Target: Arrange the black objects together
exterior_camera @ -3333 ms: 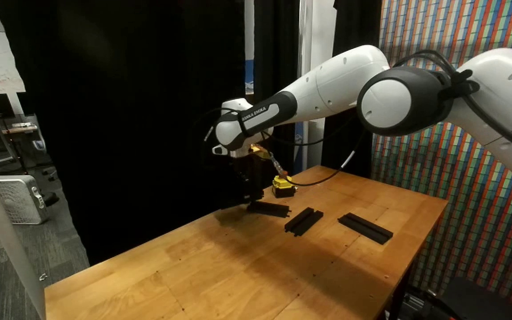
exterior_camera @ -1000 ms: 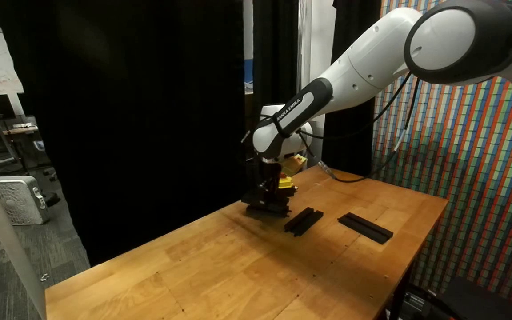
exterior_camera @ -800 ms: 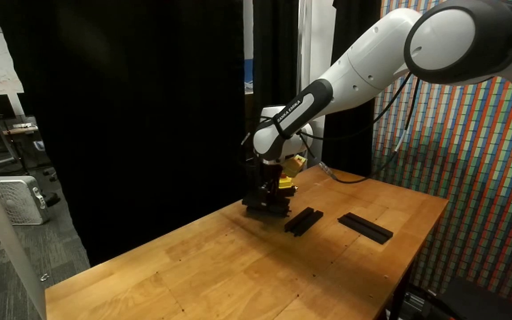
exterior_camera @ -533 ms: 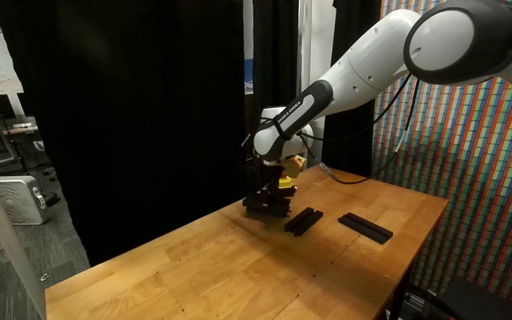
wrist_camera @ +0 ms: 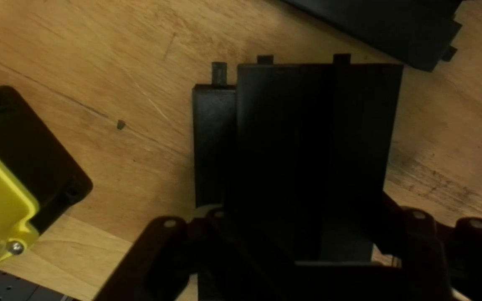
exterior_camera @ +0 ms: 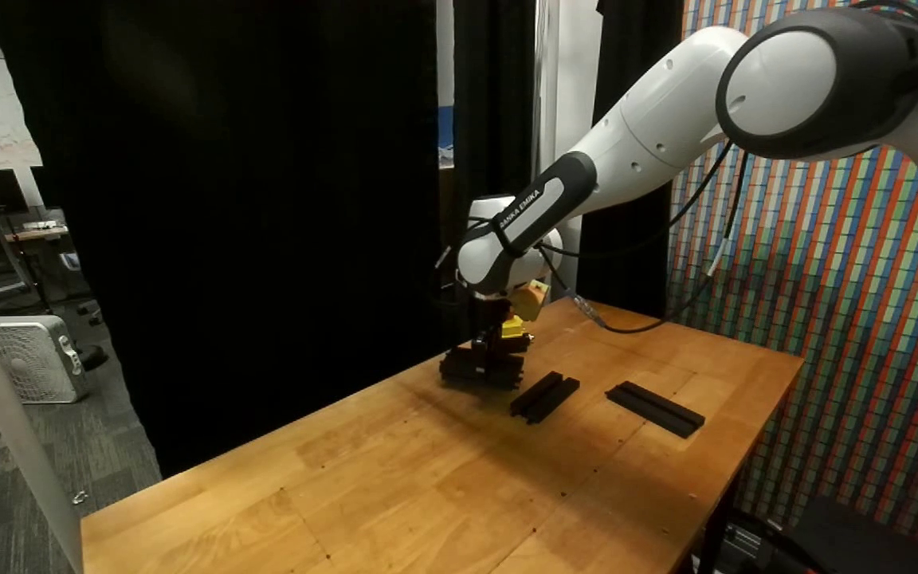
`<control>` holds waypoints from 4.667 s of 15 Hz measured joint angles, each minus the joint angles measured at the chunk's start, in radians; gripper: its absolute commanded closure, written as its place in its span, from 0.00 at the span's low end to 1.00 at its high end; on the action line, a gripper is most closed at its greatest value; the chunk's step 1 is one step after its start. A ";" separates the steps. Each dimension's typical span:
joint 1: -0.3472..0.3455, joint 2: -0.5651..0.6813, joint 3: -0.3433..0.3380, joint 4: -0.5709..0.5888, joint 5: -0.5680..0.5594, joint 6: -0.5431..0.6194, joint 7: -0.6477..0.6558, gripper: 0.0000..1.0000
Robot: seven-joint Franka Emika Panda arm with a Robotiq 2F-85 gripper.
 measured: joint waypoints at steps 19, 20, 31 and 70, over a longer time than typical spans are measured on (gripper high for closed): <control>-0.004 0.095 -0.021 0.115 -0.058 0.021 0.008 0.55; -0.004 0.095 -0.023 0.115 -0.066 0.021 0.011 0.55; -0.004 0.095 -0.028 0.117 -0.080 0.010 0.068 0.55; -0.019 0.095 0.026 0.134 0.001 -0.118 -0.047 0.55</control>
